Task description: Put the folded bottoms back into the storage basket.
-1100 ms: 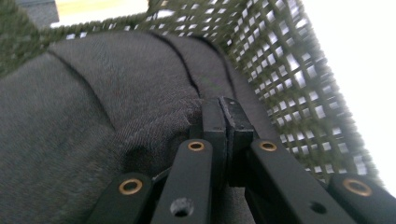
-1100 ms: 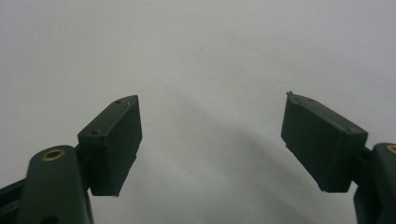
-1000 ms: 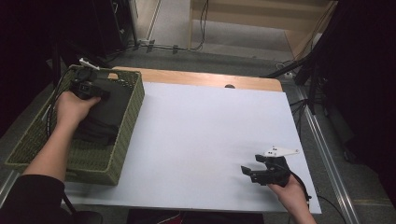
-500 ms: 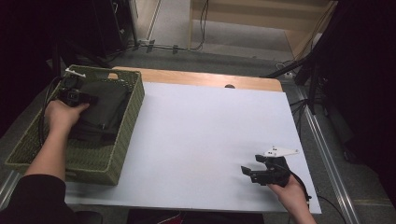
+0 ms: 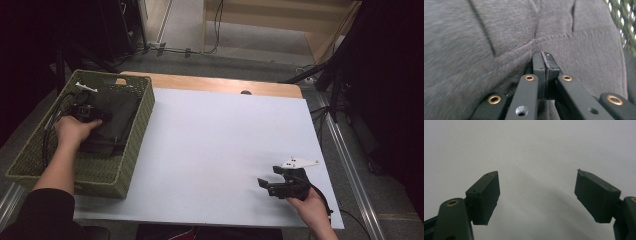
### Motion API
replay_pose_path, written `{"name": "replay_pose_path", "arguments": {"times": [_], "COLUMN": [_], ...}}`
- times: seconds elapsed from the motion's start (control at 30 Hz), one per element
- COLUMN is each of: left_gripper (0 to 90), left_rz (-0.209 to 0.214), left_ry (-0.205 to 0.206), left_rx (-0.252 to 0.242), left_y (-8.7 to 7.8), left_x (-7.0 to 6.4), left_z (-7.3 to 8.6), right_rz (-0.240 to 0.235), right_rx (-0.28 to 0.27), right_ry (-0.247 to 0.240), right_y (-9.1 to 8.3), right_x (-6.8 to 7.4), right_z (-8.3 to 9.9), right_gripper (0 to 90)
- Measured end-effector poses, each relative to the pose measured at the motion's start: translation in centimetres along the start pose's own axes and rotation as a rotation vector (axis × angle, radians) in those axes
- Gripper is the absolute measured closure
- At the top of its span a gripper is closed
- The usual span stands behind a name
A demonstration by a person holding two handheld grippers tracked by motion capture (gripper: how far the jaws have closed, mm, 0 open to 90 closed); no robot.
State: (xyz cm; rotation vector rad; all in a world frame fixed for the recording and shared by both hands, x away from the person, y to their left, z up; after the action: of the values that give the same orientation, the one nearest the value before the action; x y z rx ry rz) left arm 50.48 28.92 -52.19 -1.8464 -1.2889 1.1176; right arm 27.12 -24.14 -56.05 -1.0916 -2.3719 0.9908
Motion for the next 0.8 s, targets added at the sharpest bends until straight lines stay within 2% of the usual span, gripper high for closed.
{"name": "replay_pose_path", "arguments": {"times": [0.13,0.3,0.47,0.53,0.6,0.7,0.8], "left_gripper": [90.0,90.0,90.0,89.9,89.9,88.7,88.9], "left_rz": [0.017,-0.001,-0.039,-0.037,-0.028,-0.049,-0.066], "left_ry": [-0.008,-0.003,-0.016,-0.035,-0.047,-0.03,-0.035], "left_rx": [-0.009,-0.045,-0.139,-0.16,-0.164,-0.142,-0.163], "left_y": [-0.6,-2.5,-5.3,-6.1,-6.1,-4.8,-3.9], "left_x": [0.0,-0.1,0.8,1.4,1.9,2.5,3.3], "left_z": [-0.3,-1.6,-3.4,-3.8,-3.8,-3.0,-2.5], "right_rz": [0.001,0.0,-0.001,-0.001,0.0,0.0,0.002], "right_rx": [-0.001,0.003,0.007,0.006,0.008,0.0,0.003], "right_ry": [0.004,0.006,0.008,0.007,0.008,0.003,0.002], "right_y": [-0.1,0.0,0.1,0.1,0.1,-0.1,0.0], "right_x": [0.0,-0.1,0.0,-0.1,0.0,0.0,-0.1], "right_z": [0.0,0.0,0.0,0.0,0.0,0.0,0.0], "right_gripper": [19.0,19.1,19.1,19.1,19.1,19.1,19.1]}}
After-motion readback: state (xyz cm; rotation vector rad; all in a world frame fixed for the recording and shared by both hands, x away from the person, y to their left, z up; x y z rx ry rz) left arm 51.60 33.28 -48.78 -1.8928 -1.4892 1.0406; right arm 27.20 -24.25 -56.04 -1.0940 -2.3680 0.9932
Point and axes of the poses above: each handheld gripper's, and its own axes: y roughly forward along the jaws, z roughly out of its underside, x roughly to its left, the point moved 9 cm from there along y, roughly forward along the jaws, and after that the axes turned 12 degrees about -y, right-handed, at the moved point
